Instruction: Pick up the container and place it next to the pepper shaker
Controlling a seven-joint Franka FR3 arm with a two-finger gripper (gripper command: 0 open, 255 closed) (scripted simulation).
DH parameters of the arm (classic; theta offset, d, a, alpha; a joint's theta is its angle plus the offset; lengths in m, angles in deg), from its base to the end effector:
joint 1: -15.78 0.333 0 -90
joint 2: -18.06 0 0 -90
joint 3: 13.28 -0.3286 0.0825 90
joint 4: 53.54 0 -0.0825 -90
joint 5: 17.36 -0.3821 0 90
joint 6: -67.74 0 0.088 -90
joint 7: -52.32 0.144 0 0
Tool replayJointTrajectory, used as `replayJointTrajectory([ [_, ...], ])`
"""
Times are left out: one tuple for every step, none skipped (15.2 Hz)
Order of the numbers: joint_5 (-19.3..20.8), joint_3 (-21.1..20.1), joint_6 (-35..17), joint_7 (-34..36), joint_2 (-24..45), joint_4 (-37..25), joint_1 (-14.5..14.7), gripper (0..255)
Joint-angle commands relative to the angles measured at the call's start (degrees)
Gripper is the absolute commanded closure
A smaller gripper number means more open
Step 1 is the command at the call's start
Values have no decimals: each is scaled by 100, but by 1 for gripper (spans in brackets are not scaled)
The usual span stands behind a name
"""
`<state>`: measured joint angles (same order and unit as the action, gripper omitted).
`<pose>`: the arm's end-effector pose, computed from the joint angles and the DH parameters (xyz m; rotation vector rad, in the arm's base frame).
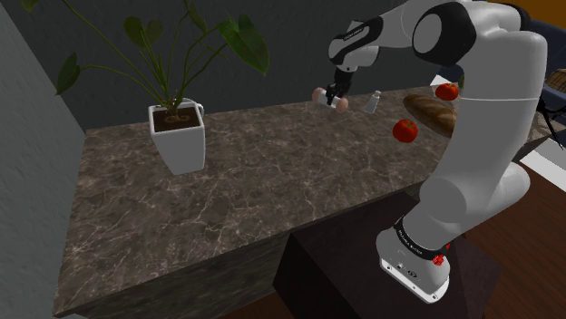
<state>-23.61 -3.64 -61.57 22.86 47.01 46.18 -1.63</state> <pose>0.6044 -0.2922 0.2673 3.1356 -0.0076 0.0305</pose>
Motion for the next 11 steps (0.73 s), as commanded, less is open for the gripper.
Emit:
replayJointTrajectory([
  [-11,-6,-48,-11,50,-4,-8,255],
  [-11,-6,-48,-11,51,-5,-8,255],
  [-11,-6,-48,-11,51,-5,-8,255],
  [-11,-6,-48,-11,51,-5,-8,255],
  [-11,-6,-48,-11,51,-5,-8,255],
  [-11,-6,-48,-11,51,-5,-8,255],
  [-11,-6,-48,-11,51,-5,-8,255],
  [-11,-6,-48,-11,51,-5,-8,255],
  [-11,-6,-48,-11,50,-4,-8,0],
  [-11,-6,-48,-11,50,-4,-8,0],
  [-11,-6,-48,-11,50,-4,-8,0],
])
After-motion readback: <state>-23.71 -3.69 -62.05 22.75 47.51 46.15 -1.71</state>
